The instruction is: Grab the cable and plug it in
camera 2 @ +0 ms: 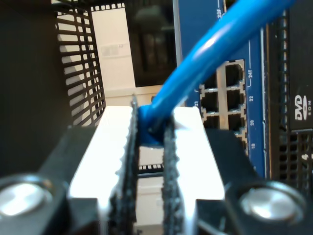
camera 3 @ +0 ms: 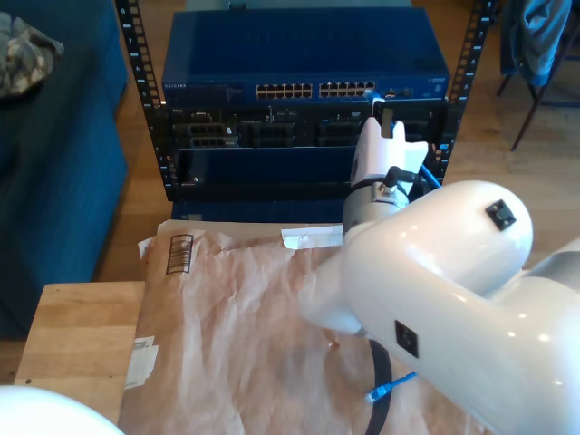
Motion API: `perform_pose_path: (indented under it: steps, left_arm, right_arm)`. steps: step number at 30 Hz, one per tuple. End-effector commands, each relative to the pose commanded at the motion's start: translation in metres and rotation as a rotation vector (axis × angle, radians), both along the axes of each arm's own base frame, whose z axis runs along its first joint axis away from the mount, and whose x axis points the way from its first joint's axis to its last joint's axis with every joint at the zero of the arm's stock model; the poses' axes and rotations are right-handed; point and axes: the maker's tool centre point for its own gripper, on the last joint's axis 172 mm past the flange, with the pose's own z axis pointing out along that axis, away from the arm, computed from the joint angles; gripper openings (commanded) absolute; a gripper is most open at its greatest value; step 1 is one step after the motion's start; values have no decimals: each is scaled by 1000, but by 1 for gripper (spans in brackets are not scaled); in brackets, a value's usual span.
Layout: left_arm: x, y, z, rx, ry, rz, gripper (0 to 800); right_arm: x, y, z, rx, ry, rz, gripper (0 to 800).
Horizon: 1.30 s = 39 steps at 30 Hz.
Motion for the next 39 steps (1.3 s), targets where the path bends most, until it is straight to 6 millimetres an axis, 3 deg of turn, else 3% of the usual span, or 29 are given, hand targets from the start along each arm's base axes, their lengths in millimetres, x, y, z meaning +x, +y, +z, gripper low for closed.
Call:
perform_pose_path:
  steps: [9, 39]
  left_arm:
    - [0, 0, 0, 0, 0, 0, 800]
    - [0, 0, 0, 0, 0, 0, 800]
  right_arm:
    - [12, -6, -15, -51, 21, -70, 0]
    - [32, -2, -23, -110, 19, -150, 0]
